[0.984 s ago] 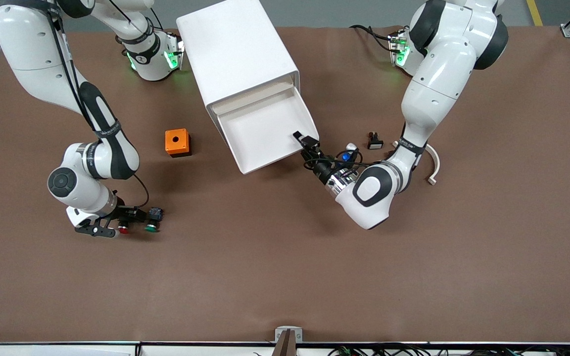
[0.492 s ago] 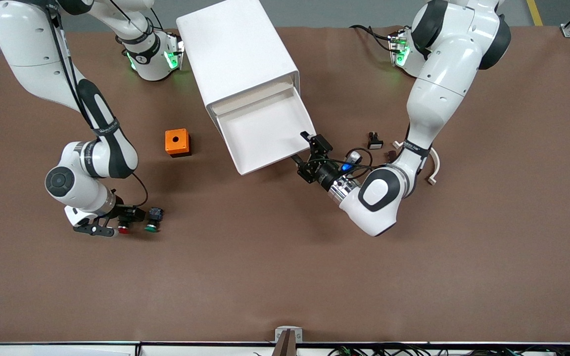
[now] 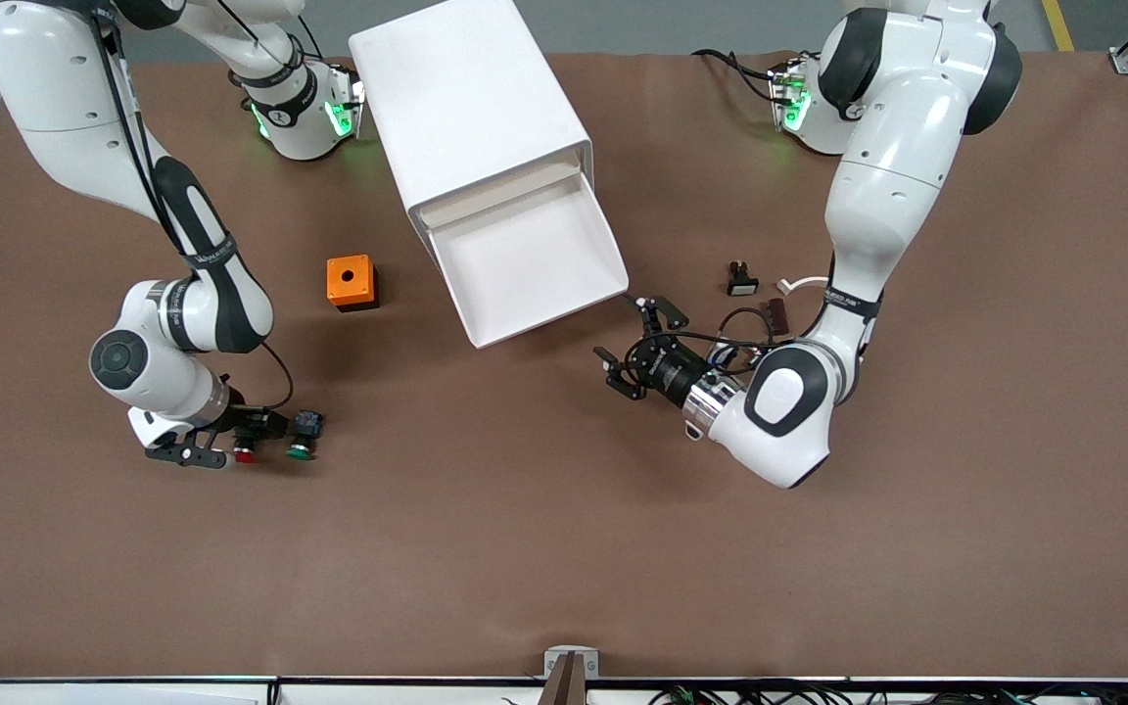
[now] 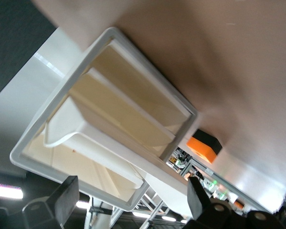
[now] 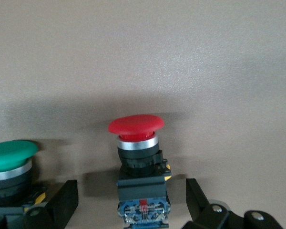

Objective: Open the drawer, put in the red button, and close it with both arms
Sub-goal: 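Release the drawer and draw back the left gripper while the right grasps the button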

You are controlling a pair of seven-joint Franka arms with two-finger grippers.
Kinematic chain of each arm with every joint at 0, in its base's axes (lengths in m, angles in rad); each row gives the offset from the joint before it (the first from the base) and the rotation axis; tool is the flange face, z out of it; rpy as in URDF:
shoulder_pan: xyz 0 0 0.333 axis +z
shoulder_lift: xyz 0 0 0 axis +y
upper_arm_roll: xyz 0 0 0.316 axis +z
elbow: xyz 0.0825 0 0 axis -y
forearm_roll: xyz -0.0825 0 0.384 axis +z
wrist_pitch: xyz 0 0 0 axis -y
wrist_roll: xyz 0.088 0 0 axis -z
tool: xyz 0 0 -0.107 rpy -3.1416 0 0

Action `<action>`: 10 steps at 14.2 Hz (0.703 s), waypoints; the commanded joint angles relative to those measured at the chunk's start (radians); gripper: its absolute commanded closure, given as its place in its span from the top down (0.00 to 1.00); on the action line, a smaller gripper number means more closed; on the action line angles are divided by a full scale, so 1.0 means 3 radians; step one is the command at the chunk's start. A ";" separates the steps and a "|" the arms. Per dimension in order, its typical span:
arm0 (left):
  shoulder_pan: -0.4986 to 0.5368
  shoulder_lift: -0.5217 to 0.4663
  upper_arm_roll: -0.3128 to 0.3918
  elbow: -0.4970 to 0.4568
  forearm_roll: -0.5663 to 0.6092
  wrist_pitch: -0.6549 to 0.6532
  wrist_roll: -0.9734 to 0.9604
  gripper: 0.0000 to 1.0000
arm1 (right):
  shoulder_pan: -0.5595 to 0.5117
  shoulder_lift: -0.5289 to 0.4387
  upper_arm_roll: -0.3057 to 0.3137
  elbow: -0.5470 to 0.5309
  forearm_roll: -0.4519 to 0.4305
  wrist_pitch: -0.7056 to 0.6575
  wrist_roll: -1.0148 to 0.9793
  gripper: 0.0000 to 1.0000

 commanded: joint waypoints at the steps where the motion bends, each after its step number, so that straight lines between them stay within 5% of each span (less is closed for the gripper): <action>1: -0.0065 -0.0047 0.0169 0.0158 0.0080 0.0129 0.0543 1.00 | -0.0024 -0.0110 0.0018 -0.0109 -0.0033 -0.0014 0.0020 1.00; 10: -0.0250 -0.0527 0.0220 0.0184 0.1561 0.0911 0.1701 1.00 | -0.0019 -0.0105 0.0018 -0.0109 -0.0033 -0.0014 0.0040 0.83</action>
